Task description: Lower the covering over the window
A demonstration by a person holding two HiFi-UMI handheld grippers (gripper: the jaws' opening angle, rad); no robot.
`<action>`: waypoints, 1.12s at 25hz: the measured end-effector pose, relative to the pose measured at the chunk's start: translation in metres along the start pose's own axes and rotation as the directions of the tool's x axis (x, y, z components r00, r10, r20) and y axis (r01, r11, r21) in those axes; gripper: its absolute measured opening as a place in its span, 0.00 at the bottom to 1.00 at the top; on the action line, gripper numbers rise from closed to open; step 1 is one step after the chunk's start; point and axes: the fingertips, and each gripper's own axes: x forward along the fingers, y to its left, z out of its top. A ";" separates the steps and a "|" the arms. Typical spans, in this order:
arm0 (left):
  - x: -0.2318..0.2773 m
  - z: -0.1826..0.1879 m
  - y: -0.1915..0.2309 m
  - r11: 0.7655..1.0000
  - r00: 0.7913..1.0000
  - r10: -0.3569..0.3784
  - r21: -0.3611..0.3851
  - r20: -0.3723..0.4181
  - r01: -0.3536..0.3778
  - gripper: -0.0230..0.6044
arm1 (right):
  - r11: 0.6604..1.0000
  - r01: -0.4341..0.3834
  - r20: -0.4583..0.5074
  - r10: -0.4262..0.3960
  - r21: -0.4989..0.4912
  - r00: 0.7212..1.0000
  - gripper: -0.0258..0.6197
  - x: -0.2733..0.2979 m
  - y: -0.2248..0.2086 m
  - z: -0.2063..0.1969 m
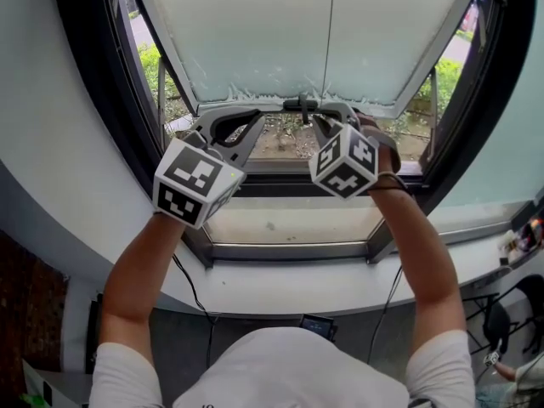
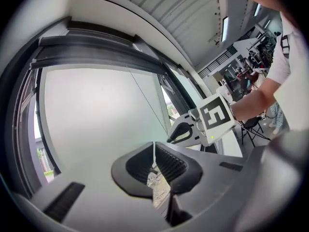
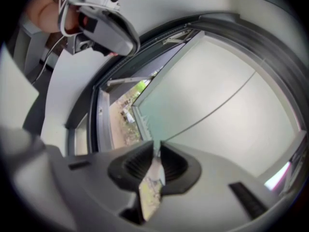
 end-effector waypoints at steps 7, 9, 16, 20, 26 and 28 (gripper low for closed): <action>-0.007 0.012 0.011 0.999 0.999 0.038 0.018 0.021 -0.038 0.08 | 1.000 -0.025 -0.025 0.025 -0.017 0.999 0.12 -0.004 0.025 -0.009; -0.010 0.019 0.015 0.998 0.998 0.051 0.035 0.031 -0.052 0.08 | 1.000 -0.027 -0.029 0.026 -0.016 0.999 0.12 -0.005 0.030 -0.011; -0.019 0.045 0.034 0.989 0.993 0.105 0.099 0.057 -0.110 0.12 | 0.997 -0.073 -0.082 0.071 -0.016 0.994 0.12 -0.007 0.051 -0.024; -0.023 0.058 0.053 0.978 0.988 0.144 0.144 0.061 -0.151 0.21 | 0.993 -0.116 -0.113 0.114 -0.009 0.987 0.12 -0.004 0.072 -0.038; -0.026 0.077 0.085 0.943 0.975 0.216 0.250 0.049 -0.222 0.26 | 0.990 -0.143 -0.142 0.141 0.000 0.980 0.12 -0.001 0.088 -0.051; -0.022 0.083 0.095 0.923 0.972 0.232 0.308 0.034 -0.231 0.27 | 0.989 -0.150 -0.151 0.149 0.001 0.977 0.12 0.001 0.093 -0.054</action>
